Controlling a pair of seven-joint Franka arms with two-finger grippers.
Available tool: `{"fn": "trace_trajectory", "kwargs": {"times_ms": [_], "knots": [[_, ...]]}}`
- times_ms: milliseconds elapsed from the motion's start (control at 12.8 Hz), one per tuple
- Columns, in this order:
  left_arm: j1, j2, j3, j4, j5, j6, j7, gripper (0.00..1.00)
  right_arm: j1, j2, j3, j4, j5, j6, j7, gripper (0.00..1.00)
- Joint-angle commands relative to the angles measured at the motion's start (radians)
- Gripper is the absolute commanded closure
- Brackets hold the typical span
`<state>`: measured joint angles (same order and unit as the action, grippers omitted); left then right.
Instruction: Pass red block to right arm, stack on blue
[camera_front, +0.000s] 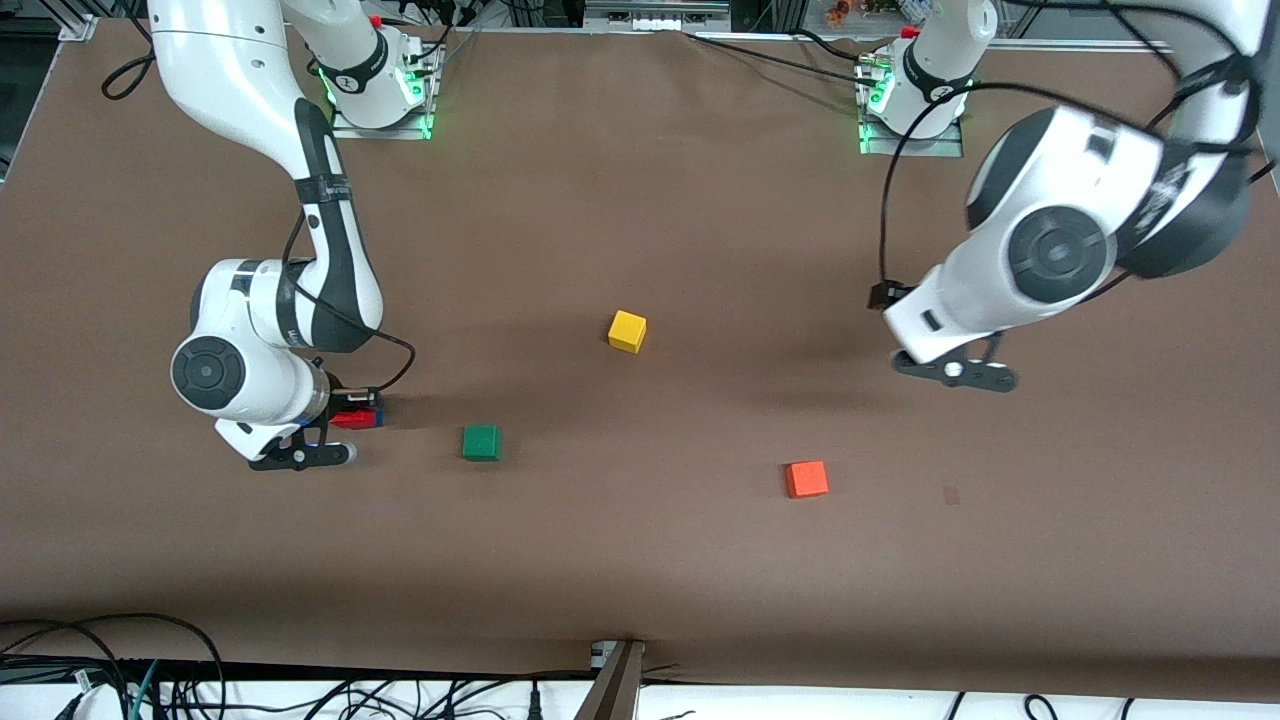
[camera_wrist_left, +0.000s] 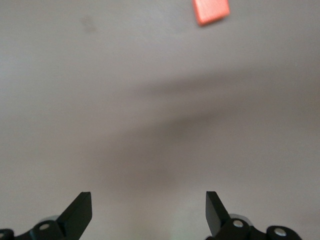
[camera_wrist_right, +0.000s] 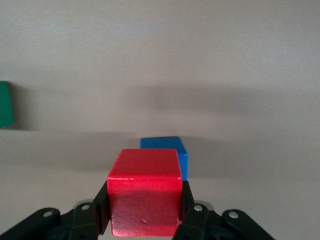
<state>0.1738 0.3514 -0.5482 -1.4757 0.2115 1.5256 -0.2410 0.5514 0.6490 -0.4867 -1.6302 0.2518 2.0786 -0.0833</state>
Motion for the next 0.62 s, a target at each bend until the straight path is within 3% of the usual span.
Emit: {"fn": "trace_trajectory", "kwargs": {"times_ms": [0, 156, 234, 312, 391, 547], "knots": [[0.042, -0.075, -0.006, 0.078, -0.009, -0.035, -0.017, 0.00, 0.009, -0.052, -0.009, -0.096, -0.017, 0.072, -0.004, 1.00], [0.015, -0.150, 0.055, 0.057, -0.087, -0.019, -0.020, 0.00, 0.005, -0.054, -0.009, -0.096, -0.014, 0.072, -0.019, 1.00], [-0.058, -0.172, 0.170, 0.049, -0.122, -0.018, -0.011, 0.00, 0.004, -0.054, -0.009, -0.096, -0.010, 0.072, -0.030, 1.00], [-0.154, -0.225, 0.332, 0.017, -0.159, -0.015, -0.003, 0.00, 0.002, -0.058, -0.009, -0.097, -0.005, 0.072, -0.042, 1.00], [-0.231, -0.276, 0.438, -0.053, -0.175, 0.011, -0.001, 0.00, 0.002, -0.060, -0.009, -0.100, -0.005, 0.072, -0.053, 1.00], [-0.254, -0.380, 0.494, -0.234, -0.179, 0.146, 0.046, 0.00, 0.002, -0.066, -0.009, -0.111, -0.003, 0.072, -0.078, 1.00]]}}
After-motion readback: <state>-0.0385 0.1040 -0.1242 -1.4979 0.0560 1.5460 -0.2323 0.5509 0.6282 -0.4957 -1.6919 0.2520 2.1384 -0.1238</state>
